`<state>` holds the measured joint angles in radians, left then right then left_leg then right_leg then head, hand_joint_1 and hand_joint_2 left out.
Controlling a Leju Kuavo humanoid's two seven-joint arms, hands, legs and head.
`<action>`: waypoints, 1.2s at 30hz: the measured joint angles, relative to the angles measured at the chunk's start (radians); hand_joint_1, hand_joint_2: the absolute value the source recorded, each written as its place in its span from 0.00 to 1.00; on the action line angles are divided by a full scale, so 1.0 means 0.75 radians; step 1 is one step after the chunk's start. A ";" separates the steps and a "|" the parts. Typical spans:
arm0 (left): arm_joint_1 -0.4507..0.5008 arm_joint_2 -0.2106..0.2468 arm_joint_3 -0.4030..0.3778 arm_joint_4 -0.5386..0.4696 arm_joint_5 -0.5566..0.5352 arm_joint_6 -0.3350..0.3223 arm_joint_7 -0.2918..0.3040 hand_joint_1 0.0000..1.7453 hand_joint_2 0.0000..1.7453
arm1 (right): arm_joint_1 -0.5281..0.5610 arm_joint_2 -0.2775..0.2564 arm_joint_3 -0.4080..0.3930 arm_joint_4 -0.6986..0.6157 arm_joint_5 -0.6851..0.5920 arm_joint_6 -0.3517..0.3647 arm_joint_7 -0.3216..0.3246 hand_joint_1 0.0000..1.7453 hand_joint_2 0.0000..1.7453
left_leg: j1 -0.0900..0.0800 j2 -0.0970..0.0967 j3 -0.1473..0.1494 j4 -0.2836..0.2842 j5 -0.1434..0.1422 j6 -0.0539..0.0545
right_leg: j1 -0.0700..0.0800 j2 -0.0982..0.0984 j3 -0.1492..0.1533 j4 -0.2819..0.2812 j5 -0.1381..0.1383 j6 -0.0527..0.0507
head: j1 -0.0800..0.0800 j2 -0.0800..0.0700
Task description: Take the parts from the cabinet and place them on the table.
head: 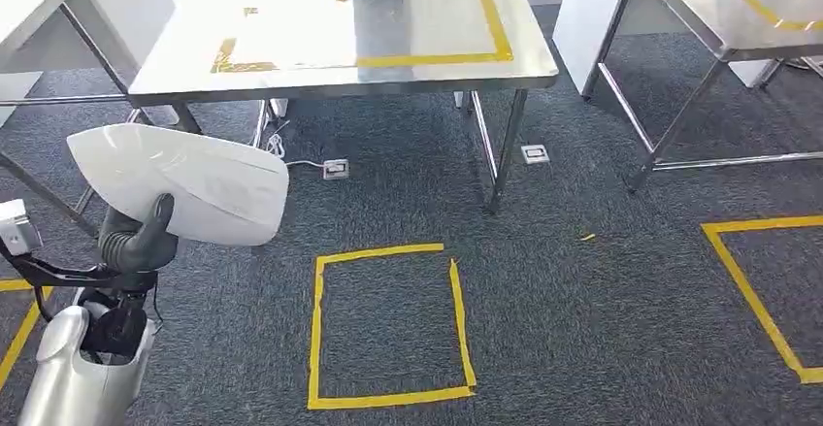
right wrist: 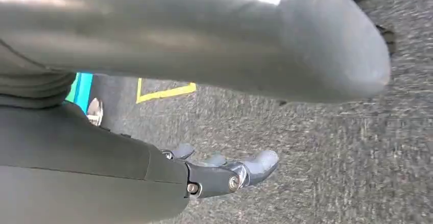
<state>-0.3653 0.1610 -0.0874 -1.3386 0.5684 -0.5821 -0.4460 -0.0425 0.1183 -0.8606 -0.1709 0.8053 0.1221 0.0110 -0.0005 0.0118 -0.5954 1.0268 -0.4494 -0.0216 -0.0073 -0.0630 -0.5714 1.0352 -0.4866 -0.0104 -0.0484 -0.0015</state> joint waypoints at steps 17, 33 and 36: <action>0.003 0.014 -0.002 -0.005 0.002 0.009 -0.008 1.00 1.00 | -0.004 0.002 -0.021 0.000 0.014 0.008 0.010 0.00 0.00 | -0.013 -0.007 -0.009 -0.008 -0.024 0.056 | -0.009 -0.008 0.016 -0.036 -0.002 0.056 | 0.001 0.000; 0.012 0.012 -0.004 -0.050 0.009 0.016 -0.008 1.00 1.00 | 0.007 0.005 -0.021 0.002 0.019 0.019 0.003 0.00 0.00 | 0.012 -0.058 0.181 -0.054 -0.176 -0.015 | -0.022 0.083 -0.050 0.000 0.032 0.007 | 0.019 0.000; -0.015 0.013 -0.006 -0.061 0.011 0.019 -0.008 1.00 1.00 | 0.010 0.005 -0.021 0.001 0.021 0.021 -0.002 0.00 0.00 | 0.017 -0.028 0.058 0.193 -0.199 -0.035 | -0.027 0.083 0.032 -0.019 -0.021 -0.012 | 0.006 0.000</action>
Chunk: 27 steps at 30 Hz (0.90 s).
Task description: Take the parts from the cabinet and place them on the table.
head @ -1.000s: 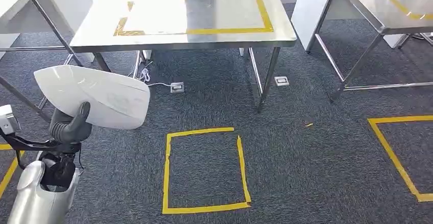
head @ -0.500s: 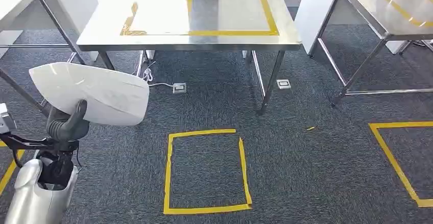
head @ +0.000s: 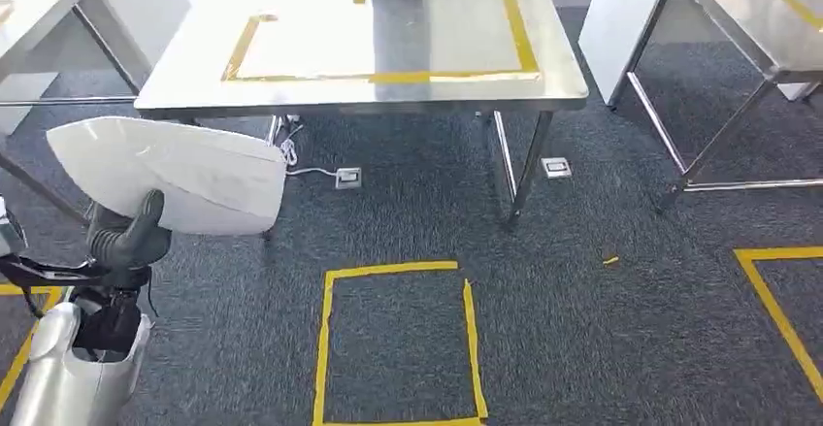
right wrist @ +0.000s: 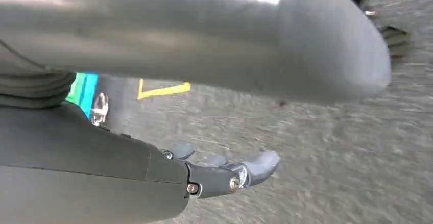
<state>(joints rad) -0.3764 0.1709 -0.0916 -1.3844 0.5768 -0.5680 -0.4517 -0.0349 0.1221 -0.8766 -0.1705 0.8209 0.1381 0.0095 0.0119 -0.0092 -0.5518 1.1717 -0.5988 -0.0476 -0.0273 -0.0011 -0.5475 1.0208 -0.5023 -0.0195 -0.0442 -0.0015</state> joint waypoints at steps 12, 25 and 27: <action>0.003 0.015 -0.002 0.020 -0.008 0.013 0.015 1.00 1.00 | 0.000 0.012 -0.005 0.005 0.005 0.001 0.004 0.00 0.00 | -0.022 0.011 -0.169 -0.191 0.278 0.083 | 0.009 0.005 0.251 -0.014 -0.123 0.061 | 0.002 0.000; -0.012 0.020 -0.004 0.093 -0.016 0.016 0.015 1.00 1.00 | 0.023 0.014 -0.011 0.011 0.010 0.005 -0.002 0.00 0.00 | -0.029 -0.019 0.206 -0.278 0.000 0.061 | 0.028 -0.006 -0.180 -0.002 0.169 0.035 | 0.010 0.000; -0.040 0.026 -0.006 0.094 -0.017 0.016 0.015 1.00 1.00 | 0.010 0.013 -0.011 0.010 0.011 0.004 -0.005 0.00 0.00 | -0.023 -0.021 0.226 -0.226 0.024 0.044 | 0.025 -0.003 -0.154 0.002 0.135 0.007 | 0.007 0.000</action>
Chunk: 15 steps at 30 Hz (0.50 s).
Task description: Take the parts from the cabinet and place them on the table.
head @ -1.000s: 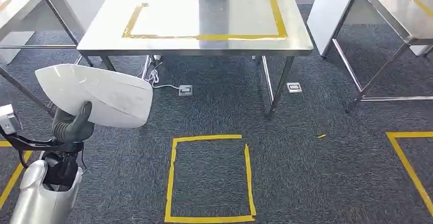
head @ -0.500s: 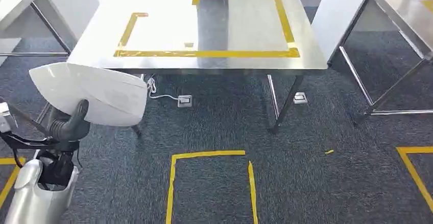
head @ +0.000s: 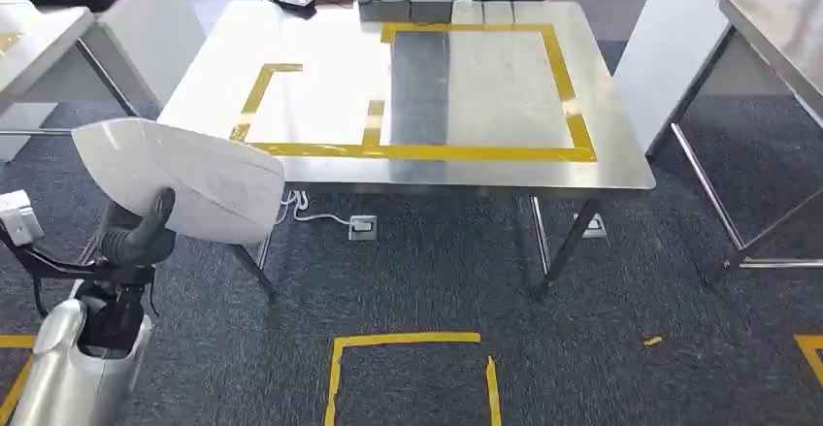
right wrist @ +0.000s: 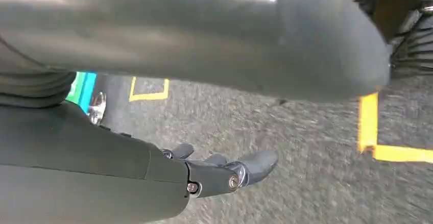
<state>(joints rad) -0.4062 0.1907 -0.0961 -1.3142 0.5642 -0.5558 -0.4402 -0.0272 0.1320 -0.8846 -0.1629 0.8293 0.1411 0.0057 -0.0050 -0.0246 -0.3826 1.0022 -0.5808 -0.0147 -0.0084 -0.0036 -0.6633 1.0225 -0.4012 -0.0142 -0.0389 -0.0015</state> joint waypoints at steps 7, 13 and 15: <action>-0.046 0.009 -0.006 0.049 0.000 0.001 0.005 1.00 1.00 | -0.009 0.000 -0.001 0.000 0.000 -0.002 0.000 0.00 0.00 | 0.012 0.021 -0.381 0.410 -0.184 -0.029 | -0.003 0.010 0.142 -0.005 -0.108 -0.027 | -0.007 0.000; -0.104 0.019 -0.016 0.133 -0.002 0.005 0.007 1.00 1.00 | -0.015 0.003 -0.010 -0.001 -0.002 -0.004 -0.004 0.00 0.00 | 0.008 0.052 -0.394 0.059 0.173 -0.003 | 0.005 0.015 0.256 -0.010 -0.237 0.008 | -0.004 0.000; -0.124 0.019 -0.021 0.149 -0.002 0.009 0.004 1.00 1.00 | -0.012 0.002 -0.010 -0.001 -0.002 -0.003 -0.008 0.00 0.00 | 0.017 0.038 -0.380 0.049 0.181 0.014 | 0.009 0.010 0.296 0.003 -0.224 0.025 | -0.003 0.000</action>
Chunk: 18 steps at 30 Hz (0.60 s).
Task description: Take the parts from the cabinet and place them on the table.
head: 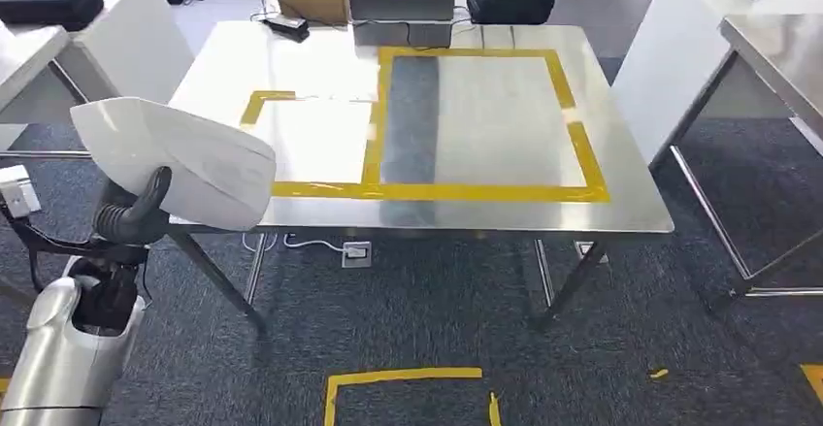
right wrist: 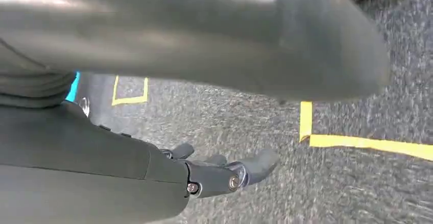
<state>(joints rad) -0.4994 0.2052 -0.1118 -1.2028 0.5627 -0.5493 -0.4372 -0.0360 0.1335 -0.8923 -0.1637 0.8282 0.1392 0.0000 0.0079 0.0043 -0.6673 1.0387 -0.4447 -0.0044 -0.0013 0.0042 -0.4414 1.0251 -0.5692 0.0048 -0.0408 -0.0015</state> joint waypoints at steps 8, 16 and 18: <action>-0.036 0.001 -0.013 0.072 -0.010 0.008 -0.004 1.00 1.00 | 0.003 -0.001 -0.001 0.000 0.004 0.002 0.000 0.00 0.00 | -0.021 -0.011 0.120 0.005 -0.051 0.048 | 0.004 -0.001 -0.316 0.332 -0.150 0.005 | 0.012 0.000; -0.070 -0.003 -0.031 0.132 -0.050 0.020 -0.008 1.00 1.00 | 0.005 -0.002 -0.001 0.000 0.012 0.002 -0.005 0.00 0.00 | -0.035 -0.032 0.203 0.031 -0.096 0.014 | 0.037 0.020 -0.216 -0.006 0.166 -0.077 | 0.009 0.000; -0.118 -0.008 -0.045 0.197 -0.099 0.037 -0.030 1.00 1.00 | 0.001 -0.002 -0.004 0.000 0.012 -0.003 -0.005 0.00 0.00 | -0.032 -0.023 0.133 0.153 -0.089 -0.002 | 0.028 0.016 -0.180 -0.021 0.159 -0.083 | -0.003 0.000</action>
<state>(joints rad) -0.5881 0.1995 -0.1454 -1.0550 0.4882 -0.5218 -0.4593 -0.0354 0.1324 -0.8953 -0.1637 0.8373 0.1369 -0.0034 -0.0159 -0.0126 -0.5674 1.1538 -0.5114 -0.0058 0.0197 0.0165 -0.5767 1.0090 -0.4502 -0.0578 -0.0428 -0.0015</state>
